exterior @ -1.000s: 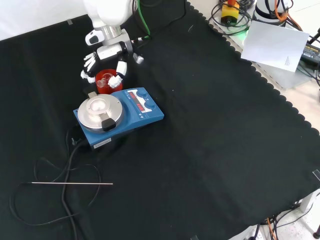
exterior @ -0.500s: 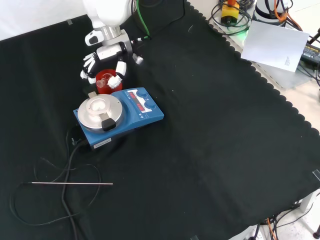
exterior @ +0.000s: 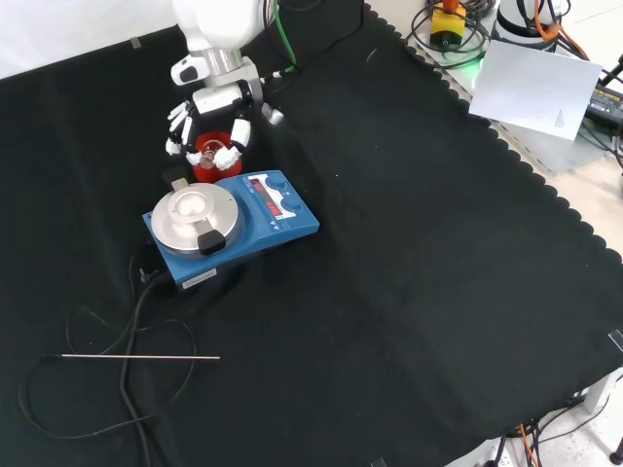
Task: Pick up the round-bottom flask.
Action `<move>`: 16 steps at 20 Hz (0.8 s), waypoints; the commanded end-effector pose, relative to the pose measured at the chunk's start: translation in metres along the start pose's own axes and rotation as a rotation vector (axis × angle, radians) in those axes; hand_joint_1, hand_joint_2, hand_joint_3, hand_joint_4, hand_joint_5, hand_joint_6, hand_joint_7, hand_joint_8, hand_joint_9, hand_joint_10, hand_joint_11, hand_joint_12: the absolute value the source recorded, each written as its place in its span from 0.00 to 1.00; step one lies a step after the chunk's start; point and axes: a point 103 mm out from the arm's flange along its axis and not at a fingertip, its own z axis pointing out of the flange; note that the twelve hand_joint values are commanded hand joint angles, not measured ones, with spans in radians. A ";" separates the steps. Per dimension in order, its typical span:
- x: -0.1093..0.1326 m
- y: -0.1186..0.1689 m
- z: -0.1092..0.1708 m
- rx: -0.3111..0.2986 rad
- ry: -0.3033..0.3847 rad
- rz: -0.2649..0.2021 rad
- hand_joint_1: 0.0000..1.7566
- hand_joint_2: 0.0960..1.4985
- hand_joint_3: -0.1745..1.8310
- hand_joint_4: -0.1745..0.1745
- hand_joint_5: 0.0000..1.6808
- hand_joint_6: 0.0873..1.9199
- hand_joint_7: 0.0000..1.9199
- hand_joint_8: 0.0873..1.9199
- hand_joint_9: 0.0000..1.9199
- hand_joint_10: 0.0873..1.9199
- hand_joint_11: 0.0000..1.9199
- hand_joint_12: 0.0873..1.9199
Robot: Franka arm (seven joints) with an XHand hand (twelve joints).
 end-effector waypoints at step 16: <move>0.011 -0.033 -0.062 -0.110 0.043 0.009 0.64 0.36 0.51 1.00 0.71 0.44 0.27 0.25 0.36 0.25 0.19 0.65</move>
